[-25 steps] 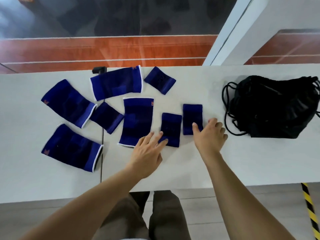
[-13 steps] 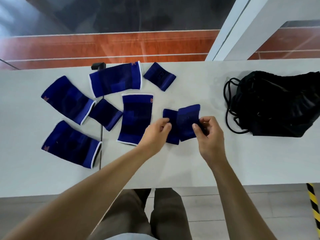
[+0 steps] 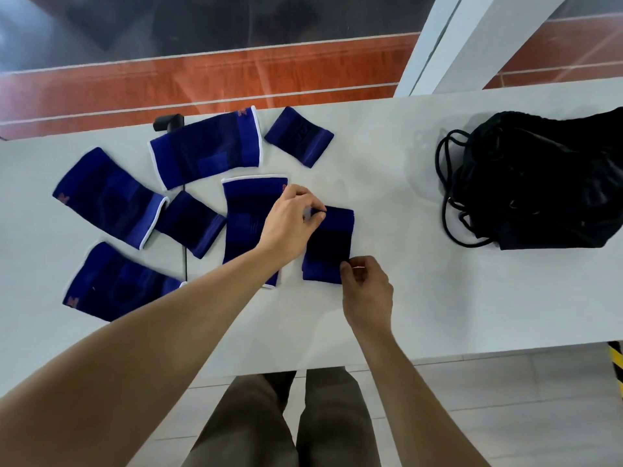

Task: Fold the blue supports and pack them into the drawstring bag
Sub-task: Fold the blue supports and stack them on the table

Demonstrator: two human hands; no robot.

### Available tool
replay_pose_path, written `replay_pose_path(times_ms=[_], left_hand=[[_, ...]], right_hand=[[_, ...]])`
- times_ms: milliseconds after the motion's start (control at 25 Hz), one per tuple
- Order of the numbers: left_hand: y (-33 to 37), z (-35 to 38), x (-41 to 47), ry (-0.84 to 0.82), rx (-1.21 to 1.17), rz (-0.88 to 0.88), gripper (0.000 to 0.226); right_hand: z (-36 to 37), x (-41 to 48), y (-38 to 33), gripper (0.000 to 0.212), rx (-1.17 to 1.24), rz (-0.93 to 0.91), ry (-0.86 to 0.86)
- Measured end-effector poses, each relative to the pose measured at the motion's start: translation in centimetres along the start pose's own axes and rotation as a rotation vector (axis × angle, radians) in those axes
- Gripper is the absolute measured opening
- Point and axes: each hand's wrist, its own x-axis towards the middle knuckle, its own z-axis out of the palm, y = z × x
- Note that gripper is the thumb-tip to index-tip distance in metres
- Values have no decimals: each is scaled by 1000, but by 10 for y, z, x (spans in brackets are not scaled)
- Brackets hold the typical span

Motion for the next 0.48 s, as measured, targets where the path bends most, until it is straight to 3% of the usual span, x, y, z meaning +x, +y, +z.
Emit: replay_pose_path(times_ms=[240, 480], left_hand=[[-6, 6, 6, -10, 163, 192, 6], [-10, 12, 11, 12, 160, 201, 7]], right_hand=[[6, 8, 0, 18, -102, -77, 40], [12, 13, 1, 19, -137, -72, 102]])
